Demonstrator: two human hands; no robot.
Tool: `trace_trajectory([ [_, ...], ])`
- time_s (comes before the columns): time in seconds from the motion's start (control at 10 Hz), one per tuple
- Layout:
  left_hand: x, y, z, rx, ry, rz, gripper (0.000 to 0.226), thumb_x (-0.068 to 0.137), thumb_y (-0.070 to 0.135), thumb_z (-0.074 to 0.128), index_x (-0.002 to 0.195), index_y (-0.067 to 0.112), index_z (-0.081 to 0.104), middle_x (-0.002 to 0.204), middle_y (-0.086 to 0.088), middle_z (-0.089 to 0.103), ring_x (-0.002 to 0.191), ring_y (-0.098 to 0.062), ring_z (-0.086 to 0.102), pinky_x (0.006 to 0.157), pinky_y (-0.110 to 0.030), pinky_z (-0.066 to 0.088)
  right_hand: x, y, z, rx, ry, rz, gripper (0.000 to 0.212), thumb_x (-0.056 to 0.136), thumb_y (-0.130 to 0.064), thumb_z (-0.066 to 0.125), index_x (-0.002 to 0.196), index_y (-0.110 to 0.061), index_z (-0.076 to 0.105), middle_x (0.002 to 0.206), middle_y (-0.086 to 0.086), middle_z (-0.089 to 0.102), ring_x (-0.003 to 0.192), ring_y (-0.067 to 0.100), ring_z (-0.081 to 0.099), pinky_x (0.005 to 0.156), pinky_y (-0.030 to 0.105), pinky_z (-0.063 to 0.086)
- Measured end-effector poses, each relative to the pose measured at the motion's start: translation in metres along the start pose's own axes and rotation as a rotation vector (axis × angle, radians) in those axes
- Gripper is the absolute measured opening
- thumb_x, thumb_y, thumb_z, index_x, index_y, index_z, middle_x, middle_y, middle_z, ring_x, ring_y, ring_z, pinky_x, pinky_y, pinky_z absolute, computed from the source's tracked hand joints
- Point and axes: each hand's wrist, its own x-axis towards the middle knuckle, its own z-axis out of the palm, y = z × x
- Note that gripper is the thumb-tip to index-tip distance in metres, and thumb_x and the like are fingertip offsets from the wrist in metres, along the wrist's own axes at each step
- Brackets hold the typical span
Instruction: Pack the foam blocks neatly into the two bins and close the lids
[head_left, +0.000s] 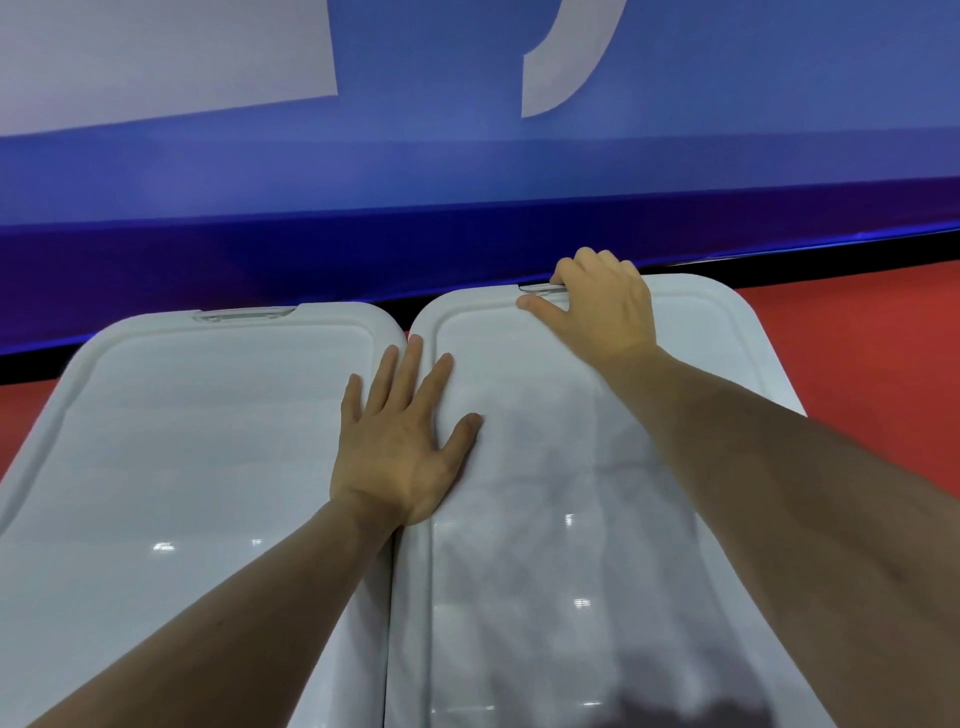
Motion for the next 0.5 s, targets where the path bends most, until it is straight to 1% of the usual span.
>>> trace_trajectory([
  [0.1, -0.001, 0.001, -0.001, -0.009, 0.000, 0.006, 0.074, 0.094, 0.076, 0.012, 0.159, 0.041, 0.001, 0.167, 0.011, -0.017, 0.153, -0.013, -0.017, 0.125, -0.049, -0.004, -0.004, -0.002, -0.004, 0.011, -0.033, -0.015, 0.049, 0.097, -0.064, 0.047, 0.106, -0.018, 0.060, 0.097, -0.001, 0.055, 0.090, 0.017, 0.049, 0.088, 0.034, 0.040],
  [0.2, 0.000, 0.001, -0.002, 0.018, -0.054, 0.005, 0.075, 0.094, 0.076, 0.010, 0.158, 0.041, -0.005, 0.166, 0.010, -0.022, 0.153, -0.014, -0.020, 0.124, -0.048, -0.008, -0.022, -0.007, -0.006, 0.057, -0.088, 0.020, 0.054, 0.100, -0.058, 0.044, 0.134, -0.017, 0.055, 0.127, 0.004, 0.059, 0.122, 0.025, 0.052, 0.113, 0.037, 0.032],
  [0.3, -0.004, 0.002, -0.012, -0.018, -0.134, -0.004, 0.076, 0.096, 0.074, 0.015, 0.159, 0.037, -0.004, 0.166, 0.008, -0.021, 0.154, -0.016, -0.016, 0.125, -0.047, -0.007, -0.042, -0.019, -0.022, 0.055, -0.312, 0.088, 0.071, 0.104, -0.058, 0.031, 0.161, -0.018, 0.018, 0.168, 0.003, 0.015, 0.156, 0.025, 0.006, 0.127, 0.044, 0.005],
  [0.4, -0.018, 0.005, -0.040, -0.036, -0.127, 0.004, 0.077, 0.097, 0.069, 0.025, 0.161, 0.031, 0.005, 0.169, 0.005, -0.007, 0.156, -0.020, -0.004, 0.125, -0.045, 0.000, -0.053, -0.035, -0.056, 0.034, -0.389, 0.075, 0.071, 0.104, -0.058, 0.026, 0.162, -0.021, 0.010, 0.170, 0.001, 0.005, 0.156, 0.024, 0.002, 0.127, 0.044, 0.004],
  [0.5, -0.035, 0.008, -0.083, -0.021, -0.087, -0.002, 0.077, 0.096, 0.070, 0.028, 0.160, 0.032, 0.009, 0.169, 0.005, 0.002, 0.156, -0.021, 0.005, 0.125, -0.046, 0.005, -0.065, -0.056, -0.103, 0.039, -0.351, 0.009, 0.067, 0.104, -0.058, 0.027, 0.161, -0.024, 0.015, 0.169, 0.000, 0.012, 0.156, 0.024, 0.010, 0.127, 0.044, 0.009],
])
